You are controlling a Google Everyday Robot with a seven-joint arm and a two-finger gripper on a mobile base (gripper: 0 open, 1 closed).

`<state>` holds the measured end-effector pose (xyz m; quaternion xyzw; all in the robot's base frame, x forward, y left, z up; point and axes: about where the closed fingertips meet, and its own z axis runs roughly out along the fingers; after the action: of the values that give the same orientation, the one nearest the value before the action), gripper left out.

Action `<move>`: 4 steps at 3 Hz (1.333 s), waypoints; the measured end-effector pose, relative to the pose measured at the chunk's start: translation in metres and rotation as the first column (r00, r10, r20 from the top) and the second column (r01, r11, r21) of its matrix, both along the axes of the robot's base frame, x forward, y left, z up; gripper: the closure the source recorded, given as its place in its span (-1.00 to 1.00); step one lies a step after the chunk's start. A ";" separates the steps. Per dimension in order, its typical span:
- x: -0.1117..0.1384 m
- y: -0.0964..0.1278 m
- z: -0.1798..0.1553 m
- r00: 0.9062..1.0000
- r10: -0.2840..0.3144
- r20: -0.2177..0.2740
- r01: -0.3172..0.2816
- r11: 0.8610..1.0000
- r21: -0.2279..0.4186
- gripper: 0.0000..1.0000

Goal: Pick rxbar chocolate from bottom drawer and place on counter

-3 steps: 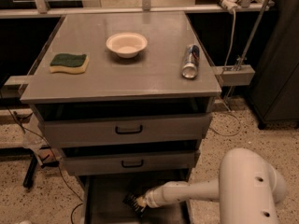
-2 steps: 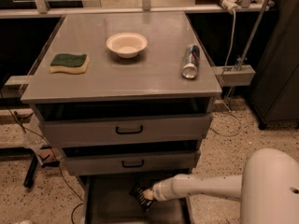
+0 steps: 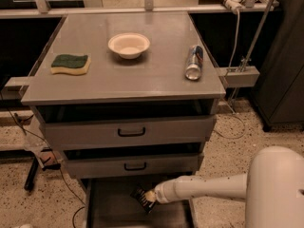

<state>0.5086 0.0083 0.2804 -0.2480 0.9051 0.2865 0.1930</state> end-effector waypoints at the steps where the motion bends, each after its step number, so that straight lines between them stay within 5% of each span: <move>1: -0.008 -0.003 0.031 1.000 0.002 0.004 -0.001 0.999 -0.042 1.00; 2: -0.034 -0.006 0.097 1.000 0.012 0.024 -0.010 0.996 -0.088 1.00; 4: -0.034 -0.005 0.116 0.999 0.031 0.042 -0.027 0.995 -0.094 1.00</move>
Offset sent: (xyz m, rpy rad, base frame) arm -0.0474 -0.0063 0.1102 -0.1556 0.0200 -0.0006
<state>0.4745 0.0033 0.3960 -0.2760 0.9094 0.2410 0.1967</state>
